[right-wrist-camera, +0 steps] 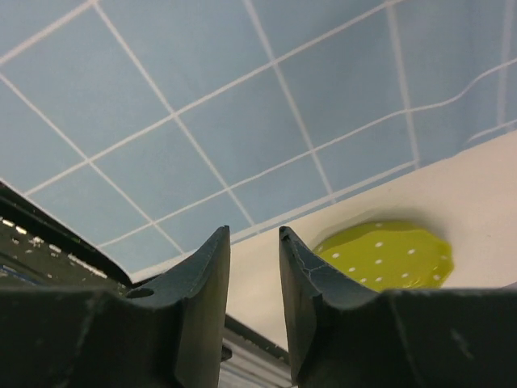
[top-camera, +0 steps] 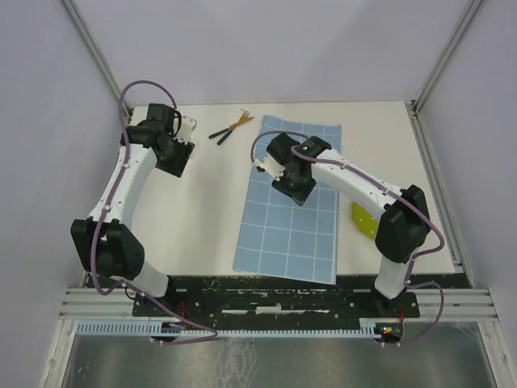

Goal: Set the dinner table for one person
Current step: Fold the napkin at the center of the board.

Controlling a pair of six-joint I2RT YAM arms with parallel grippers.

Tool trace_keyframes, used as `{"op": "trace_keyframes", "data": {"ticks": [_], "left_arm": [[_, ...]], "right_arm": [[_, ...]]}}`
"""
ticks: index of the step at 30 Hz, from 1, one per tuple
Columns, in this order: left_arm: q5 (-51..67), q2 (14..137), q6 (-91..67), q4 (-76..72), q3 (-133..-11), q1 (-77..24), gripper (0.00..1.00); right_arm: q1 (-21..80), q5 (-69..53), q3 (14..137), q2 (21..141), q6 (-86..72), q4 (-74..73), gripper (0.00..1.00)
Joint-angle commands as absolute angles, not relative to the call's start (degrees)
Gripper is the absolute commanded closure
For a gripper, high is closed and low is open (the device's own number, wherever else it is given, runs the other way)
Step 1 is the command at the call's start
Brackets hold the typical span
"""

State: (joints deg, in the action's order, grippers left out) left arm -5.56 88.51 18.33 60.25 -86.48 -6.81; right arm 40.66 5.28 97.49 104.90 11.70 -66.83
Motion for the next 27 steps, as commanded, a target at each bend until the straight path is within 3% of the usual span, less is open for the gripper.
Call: {"op": "trace_keyframes", "data": {"ticks": [1,7,18,27], "left_arm": [[-7.3,88.7,18.8,57.0,-88.5,-6.5,0.38],[-7.0,86.8,18.5,56.1,-86.1,-6.5,0.38],[-10.6,83.7,19.2,55.8,-83.1,-6.4,0.38],[-12.3,80.6,18.3,54.5,-80.4,-3.5,0.37]], "right_arm": [[42.0,4.5,89.2,100.3,7.5,-66.7,0.61],[49.9,13.0,79.9,97.1,10.5,-62.9,0.61],[63.7,15.9,88.8,107.2,8.5,-65.0,0.58],[72.0,16.6,86.5,109.9,7.2,-63.6,0.54]]}}
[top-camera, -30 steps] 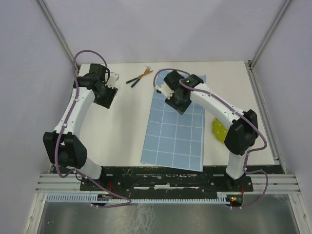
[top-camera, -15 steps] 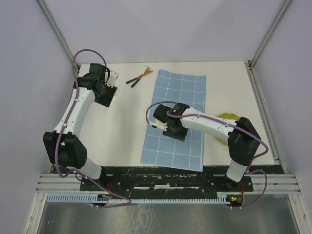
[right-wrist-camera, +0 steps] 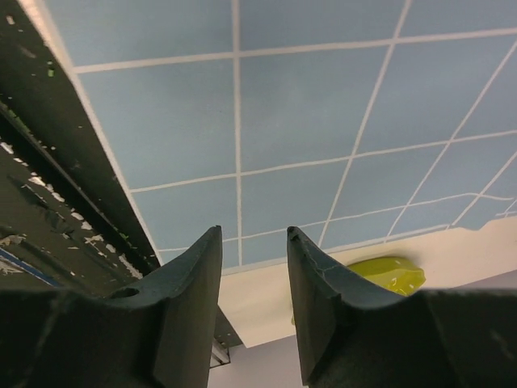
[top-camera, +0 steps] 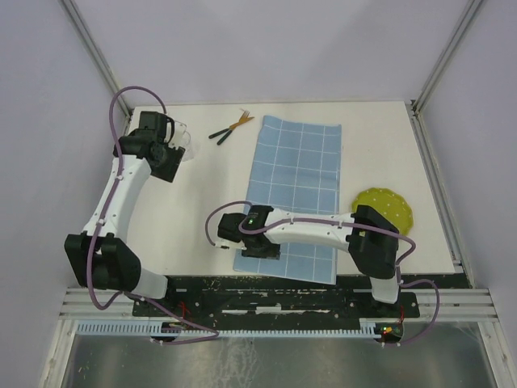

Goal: Set the dinner table for one person
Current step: Fold the napkin at the center of the board.

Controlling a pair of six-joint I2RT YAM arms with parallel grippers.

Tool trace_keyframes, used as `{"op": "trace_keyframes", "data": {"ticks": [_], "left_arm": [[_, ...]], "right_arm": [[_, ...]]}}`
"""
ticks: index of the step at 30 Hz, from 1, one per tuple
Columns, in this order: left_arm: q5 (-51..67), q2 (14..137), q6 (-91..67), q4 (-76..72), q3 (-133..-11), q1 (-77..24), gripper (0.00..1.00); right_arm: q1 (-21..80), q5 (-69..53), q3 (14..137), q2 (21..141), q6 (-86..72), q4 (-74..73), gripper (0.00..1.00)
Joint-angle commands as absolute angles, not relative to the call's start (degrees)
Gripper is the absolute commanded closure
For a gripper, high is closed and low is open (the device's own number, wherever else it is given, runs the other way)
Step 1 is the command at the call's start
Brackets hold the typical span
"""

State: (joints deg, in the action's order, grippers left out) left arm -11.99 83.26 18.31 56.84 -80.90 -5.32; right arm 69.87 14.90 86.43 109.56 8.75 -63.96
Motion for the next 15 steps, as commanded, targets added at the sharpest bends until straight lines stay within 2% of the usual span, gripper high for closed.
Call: {"op": "trace_keyframes", "data": {"ticks": [1,15], "left_arm": [[-11.5,80.3,18.0,54.4,-80.1,-3.1,0.36],[-10.0,78.2,15.9,53.7,-77.6,-2.5,0.35]], "right_arm": [[72.5,16.5,86.3,109.9,7.1,-63.6,0.54],[79.6,18.2,81.4,111.2,3.6,-60.8,0.50]]}}
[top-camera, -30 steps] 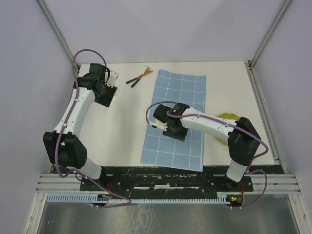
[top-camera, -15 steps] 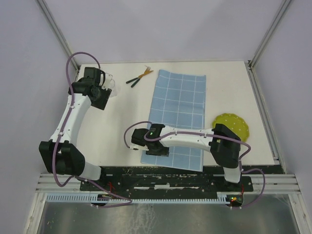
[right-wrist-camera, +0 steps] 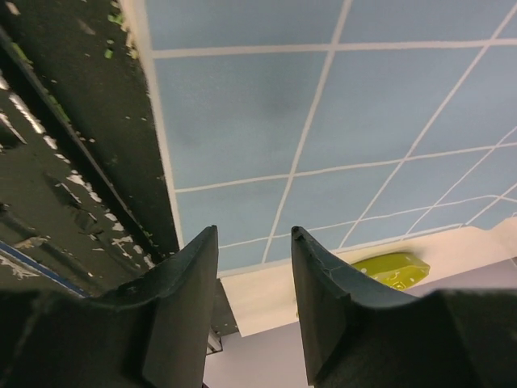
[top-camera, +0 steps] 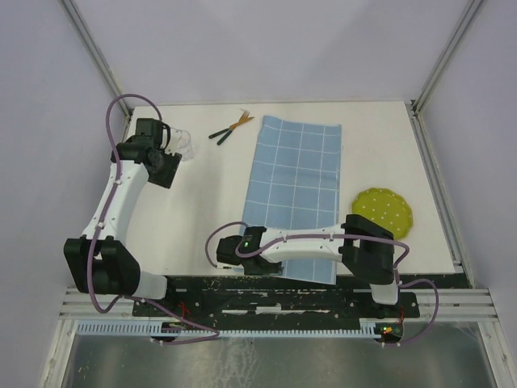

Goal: Set the dinner table for one person
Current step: Fold the napkin at the center of the board.

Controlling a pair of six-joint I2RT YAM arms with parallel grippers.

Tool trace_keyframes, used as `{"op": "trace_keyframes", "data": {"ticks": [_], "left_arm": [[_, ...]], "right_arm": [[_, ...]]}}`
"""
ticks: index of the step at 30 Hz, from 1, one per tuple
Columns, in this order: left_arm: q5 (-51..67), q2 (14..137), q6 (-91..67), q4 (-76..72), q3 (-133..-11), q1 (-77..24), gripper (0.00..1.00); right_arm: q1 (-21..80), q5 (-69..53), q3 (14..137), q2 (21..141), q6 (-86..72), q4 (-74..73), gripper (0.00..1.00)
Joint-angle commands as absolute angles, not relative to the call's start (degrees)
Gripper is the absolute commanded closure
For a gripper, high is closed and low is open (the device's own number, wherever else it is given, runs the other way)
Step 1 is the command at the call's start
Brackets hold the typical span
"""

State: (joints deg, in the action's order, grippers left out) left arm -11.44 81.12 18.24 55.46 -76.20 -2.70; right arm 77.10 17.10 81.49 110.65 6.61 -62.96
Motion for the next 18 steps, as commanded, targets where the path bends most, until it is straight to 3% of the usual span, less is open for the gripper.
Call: {"op": "trace_keyframes", "data": {"ticks": [1,18], "left_arm": [[-9.8,78.0,16.0,53.8,-77.7,-2.6,0.35],[-8.6,72.3,16.9,52.0,-73.8,-2.5,0.35]], "right_arm": [[80.3,18.3,81.7,111.6,2.9,-60.6,0.50],[87.9,26.0,87.5,123.1,-3.9,-60.8,0.50]]}}
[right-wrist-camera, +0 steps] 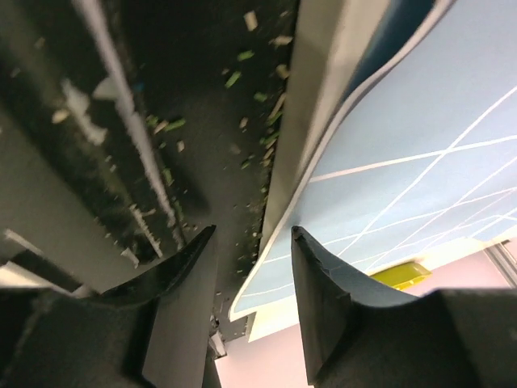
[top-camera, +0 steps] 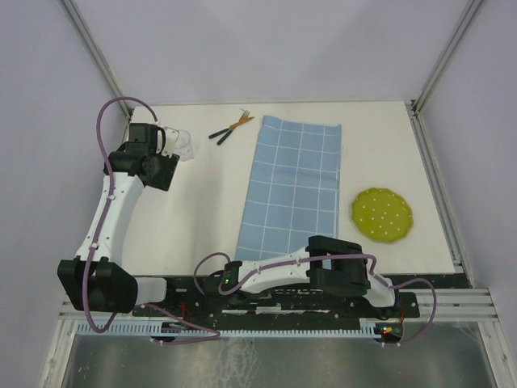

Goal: Set the dinner table for one person
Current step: Fold the napkin at the center of the board.

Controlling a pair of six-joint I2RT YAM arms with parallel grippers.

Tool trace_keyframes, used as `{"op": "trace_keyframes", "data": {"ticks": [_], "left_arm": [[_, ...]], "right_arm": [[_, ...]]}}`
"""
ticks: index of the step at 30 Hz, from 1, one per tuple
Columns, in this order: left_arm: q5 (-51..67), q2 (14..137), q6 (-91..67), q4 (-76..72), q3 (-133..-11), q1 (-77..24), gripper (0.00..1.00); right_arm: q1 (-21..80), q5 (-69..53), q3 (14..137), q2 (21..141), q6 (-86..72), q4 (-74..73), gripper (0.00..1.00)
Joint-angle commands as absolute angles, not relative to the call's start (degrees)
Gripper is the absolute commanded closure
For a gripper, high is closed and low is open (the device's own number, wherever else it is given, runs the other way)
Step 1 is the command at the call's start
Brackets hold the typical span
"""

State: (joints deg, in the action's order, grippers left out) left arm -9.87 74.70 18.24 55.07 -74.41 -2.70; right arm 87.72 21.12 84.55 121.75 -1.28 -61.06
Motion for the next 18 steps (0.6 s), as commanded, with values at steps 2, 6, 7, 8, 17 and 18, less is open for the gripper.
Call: {"op": "trace_keyframes", "data": {"ticks": [2,6,7,8,17,18], "left_arm": [[-8.3,72.1,17.0,51.7,-73.7,-2.5,0.35],[-7.9,72.6,17.1,51.5,-74.1,-2.5,0.35],[-7.8,72.7,17.1,51.5,-74.2,-2.5,0.35],[-7.7,72.8,17.1,51.5,-74.3,-2.5,0.35],[-7.3,72.5,17.8,51.5,-74.7,-2.5,0.35],[-7.3,72.5,17.9,51.5,-74.7,-2.6,0.35]], "right_arm": [[87.9,28.7,87.2,123.5,-4.2,-61.0,0.51],[87.8,33.3,85.7,123.3,-4.4,-60.7,0.51],[87.8,33.8,85.6,123.4,-4.5,-60.8,0.51],[87.8,34.4,85.5,123.5,-4.5,-60.7,0.51],[86.8,35.0,86.2,126.0,-4.8,-61.3,0.67],[86.7,34.7,86.4,126.1,-4.8,-61.3,0.67]]}}
